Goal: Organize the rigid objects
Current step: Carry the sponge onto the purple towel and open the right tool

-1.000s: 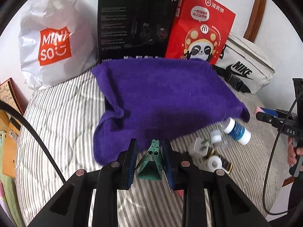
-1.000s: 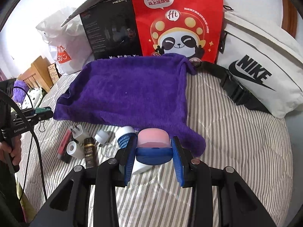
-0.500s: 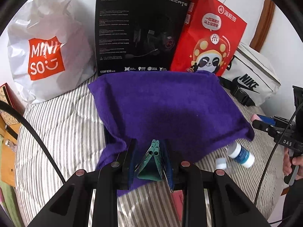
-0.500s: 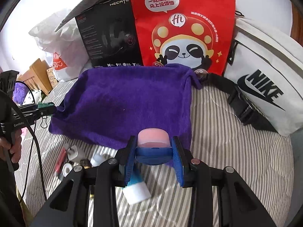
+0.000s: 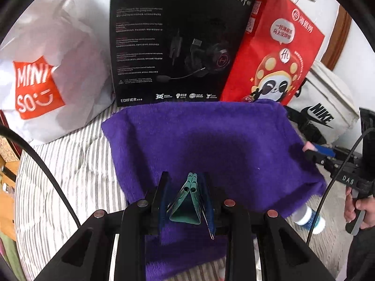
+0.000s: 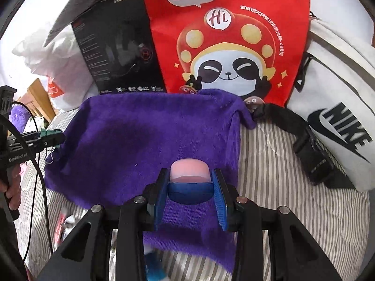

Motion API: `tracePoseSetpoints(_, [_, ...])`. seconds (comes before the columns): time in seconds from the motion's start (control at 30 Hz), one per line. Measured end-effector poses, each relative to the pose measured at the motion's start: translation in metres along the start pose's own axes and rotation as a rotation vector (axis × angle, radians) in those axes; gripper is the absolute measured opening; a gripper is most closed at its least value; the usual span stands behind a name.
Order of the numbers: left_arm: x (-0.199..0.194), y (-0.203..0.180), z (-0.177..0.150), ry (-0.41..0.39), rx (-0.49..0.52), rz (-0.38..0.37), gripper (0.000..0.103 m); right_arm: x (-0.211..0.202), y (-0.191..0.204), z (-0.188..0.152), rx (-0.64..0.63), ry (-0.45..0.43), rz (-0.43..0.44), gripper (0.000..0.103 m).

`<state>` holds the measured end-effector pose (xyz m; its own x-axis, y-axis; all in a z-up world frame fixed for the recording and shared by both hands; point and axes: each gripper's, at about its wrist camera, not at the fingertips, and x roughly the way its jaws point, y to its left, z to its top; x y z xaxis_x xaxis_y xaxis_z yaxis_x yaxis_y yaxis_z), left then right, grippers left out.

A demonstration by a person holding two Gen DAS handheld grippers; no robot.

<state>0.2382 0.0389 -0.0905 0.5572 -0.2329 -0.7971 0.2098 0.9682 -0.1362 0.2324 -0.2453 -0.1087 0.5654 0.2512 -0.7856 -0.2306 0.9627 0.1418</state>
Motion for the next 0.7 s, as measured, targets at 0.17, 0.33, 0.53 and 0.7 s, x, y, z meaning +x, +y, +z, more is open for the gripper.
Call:
tracePoseSetpoints(0.17, [0.016, 0.004, 0.01, 0.016, -0.004, -0.009, 0.025, 0.021, -0.007, 0.018, 0.006, 0.007, -0.008, 0.037])
tracePoseSetpoints(0.33, [0.028, 0.006, 0.016, 0.026, -0.012, -0.011, 0.025, 0.05, -0.009, 0.035, -0.005, 0.033, -0.015, 0.037])
tracePoseSetpoints(0.53, [0.037, 0.01, 0.021, 0.044, -0.012, -0.004, 0.025, 0.078, -0.005, 0.045, -0.032, 0.087, -0.038, 0.037])
tracePoseSetpoints(0.7, [0.044, 0.016, 0.024, 0.064, -0.028, 0.005, 0.025, 0.086, -0.003, 0.045, -0.046, 0.117, -0.054, 0.037])
